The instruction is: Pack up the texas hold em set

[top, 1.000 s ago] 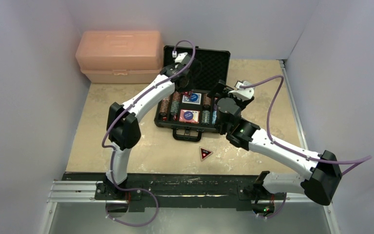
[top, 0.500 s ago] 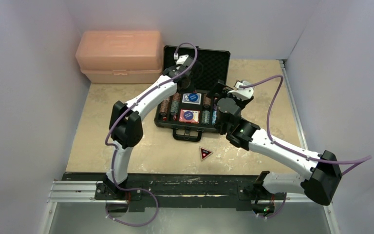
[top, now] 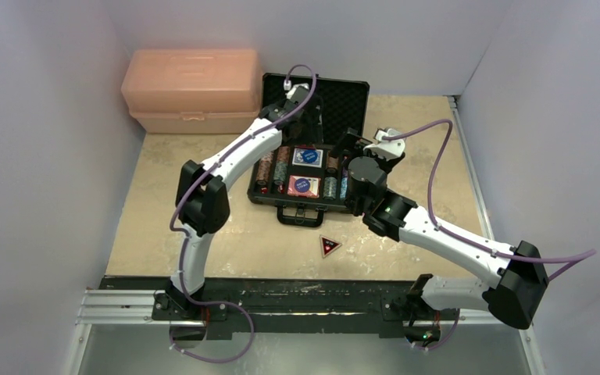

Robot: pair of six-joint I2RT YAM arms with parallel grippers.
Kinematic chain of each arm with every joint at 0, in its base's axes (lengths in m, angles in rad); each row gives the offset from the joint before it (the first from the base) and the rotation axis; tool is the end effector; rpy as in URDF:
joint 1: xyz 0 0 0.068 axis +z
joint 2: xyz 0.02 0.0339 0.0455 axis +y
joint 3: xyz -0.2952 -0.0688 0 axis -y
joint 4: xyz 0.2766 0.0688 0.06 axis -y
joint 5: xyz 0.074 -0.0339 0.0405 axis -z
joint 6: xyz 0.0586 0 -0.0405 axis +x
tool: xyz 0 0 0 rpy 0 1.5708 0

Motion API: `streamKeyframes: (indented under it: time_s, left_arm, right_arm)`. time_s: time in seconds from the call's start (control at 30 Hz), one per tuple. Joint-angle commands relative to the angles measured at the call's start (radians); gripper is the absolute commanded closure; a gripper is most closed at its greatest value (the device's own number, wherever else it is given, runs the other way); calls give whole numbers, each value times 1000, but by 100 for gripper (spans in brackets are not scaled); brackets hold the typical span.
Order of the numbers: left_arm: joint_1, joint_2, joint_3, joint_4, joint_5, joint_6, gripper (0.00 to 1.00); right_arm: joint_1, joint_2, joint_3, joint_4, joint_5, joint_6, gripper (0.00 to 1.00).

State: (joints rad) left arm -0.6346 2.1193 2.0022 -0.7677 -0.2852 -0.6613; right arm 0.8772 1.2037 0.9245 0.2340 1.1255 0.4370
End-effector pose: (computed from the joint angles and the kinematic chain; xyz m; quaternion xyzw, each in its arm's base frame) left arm 0.4431 -0.3058 0.2919 -0.0602 0.9315 -0.0942 0.3462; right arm 0.2297 0.1935 0.3660 0.2262 0.6772 0.0516 0.6983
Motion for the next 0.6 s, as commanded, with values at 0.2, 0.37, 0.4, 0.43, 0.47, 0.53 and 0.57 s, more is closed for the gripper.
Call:
streamKeyframes:
  time_s: [0.2,0.37,0.4,0.43,0.47,0.53,0.57]
  left_arm:
    - [47,149,234,-27,76,158,21]
    - [55,203,272,-63,71,155,19]
    - [56,206,267,-59,77,154,19]
    - [57,210,263,-55,84,152,19]
    - [56,215,262,-53,90,151,19]
    - [57,226,261,-55,98,143,19]
    - [56,229,261,-56,103,139,19]
  right_arm:
    - [3,-29,-1,44,-27,-12,1]
    - [3,-26,-5,52,-45,-18,1]
    - [3,-24,-5,54,-48,-18,1]
    - [3,-24,-5,55,-51,-18,1]
    - [4,-23,-7,56,-54,-18,1]
    - [4,-23,-7,58,-60,-20,1]
    - [3,-21,-7,59,-62,-19,1]
